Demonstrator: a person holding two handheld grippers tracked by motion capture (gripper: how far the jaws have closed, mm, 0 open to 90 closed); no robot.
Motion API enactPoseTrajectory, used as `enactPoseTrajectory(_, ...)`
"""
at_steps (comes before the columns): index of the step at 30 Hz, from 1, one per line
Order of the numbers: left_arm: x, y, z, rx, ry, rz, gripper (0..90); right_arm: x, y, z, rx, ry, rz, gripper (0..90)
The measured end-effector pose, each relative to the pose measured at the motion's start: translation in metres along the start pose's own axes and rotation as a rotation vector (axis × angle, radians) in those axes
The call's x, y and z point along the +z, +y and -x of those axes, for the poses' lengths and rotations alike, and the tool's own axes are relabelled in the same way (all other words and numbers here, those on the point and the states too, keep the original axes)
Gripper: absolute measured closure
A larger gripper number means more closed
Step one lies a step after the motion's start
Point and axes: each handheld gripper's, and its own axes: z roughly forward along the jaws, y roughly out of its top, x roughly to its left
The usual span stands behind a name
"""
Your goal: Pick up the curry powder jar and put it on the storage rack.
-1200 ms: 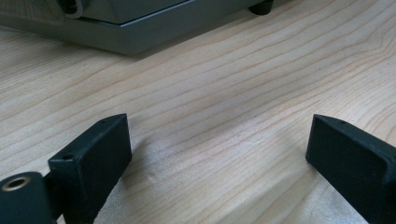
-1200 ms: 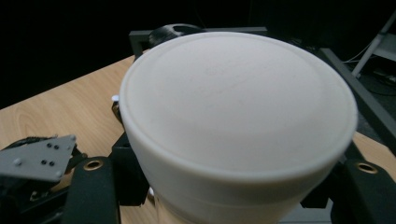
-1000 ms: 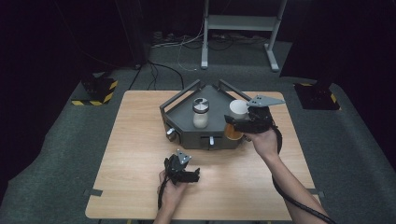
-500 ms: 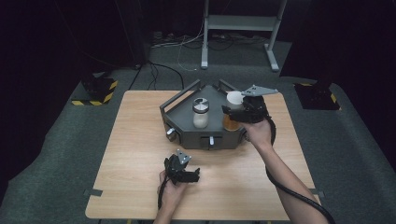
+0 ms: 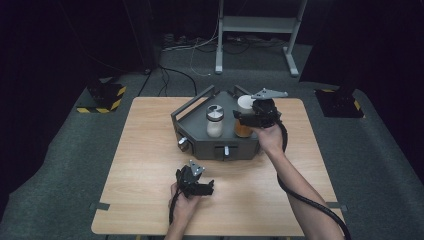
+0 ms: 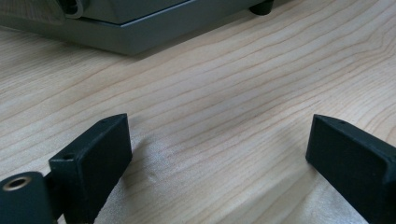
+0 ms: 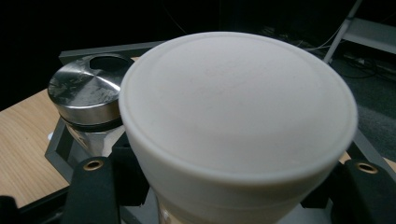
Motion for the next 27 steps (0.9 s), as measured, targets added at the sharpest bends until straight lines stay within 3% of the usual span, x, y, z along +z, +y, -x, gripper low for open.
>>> enactPoseTrajectory(13,0.0000,0.0000,0.0001,0.000,0.000,0.000,7.0,0.0086,-0.0062,0.0029,0.014,0.004,-0.001,34.9)
enactPoseTrajectory(27,0.0000,-0.0003,0.0003,-0.001,0.001,0.001,7.1,0.0061,-0.0093,0.0059,0.008,0.016,0.002,34.9)
